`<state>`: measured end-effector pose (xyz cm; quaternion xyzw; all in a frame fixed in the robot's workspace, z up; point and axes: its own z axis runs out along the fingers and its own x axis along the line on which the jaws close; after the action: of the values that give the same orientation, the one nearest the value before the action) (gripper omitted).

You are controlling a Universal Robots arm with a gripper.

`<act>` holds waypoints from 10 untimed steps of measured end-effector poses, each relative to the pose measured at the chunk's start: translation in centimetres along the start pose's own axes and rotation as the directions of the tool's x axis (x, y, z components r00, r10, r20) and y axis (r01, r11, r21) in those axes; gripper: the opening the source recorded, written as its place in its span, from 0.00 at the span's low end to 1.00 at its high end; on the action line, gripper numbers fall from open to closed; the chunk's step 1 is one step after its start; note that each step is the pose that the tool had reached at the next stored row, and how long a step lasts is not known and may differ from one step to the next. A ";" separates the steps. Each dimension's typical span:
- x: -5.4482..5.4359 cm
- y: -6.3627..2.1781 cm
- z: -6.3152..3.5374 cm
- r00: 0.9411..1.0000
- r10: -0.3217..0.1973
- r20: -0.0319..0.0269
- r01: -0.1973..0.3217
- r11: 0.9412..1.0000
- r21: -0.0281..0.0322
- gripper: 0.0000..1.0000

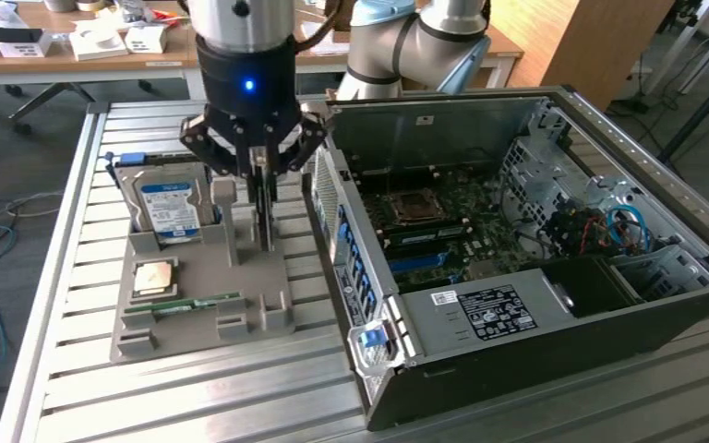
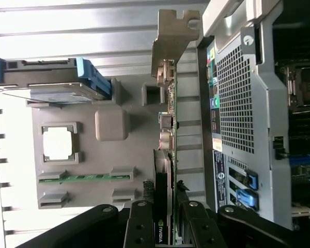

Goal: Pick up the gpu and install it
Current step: 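Pick up the gpu and move the gpu toward the slot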

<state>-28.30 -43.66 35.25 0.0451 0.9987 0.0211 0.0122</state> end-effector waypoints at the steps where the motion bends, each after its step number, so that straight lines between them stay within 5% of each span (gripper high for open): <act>1: 0.0 0.02 -0.40 1.000 0.000 0.000 0.000 1.000 0.000 0.27; 10: -0.1 0.14 -3.28 1.000 0.000 0.000 0.000 1.000 0.000 0.27</act>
<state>-28.30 -43.66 38.54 0.0451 0.9987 0.0211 0.0122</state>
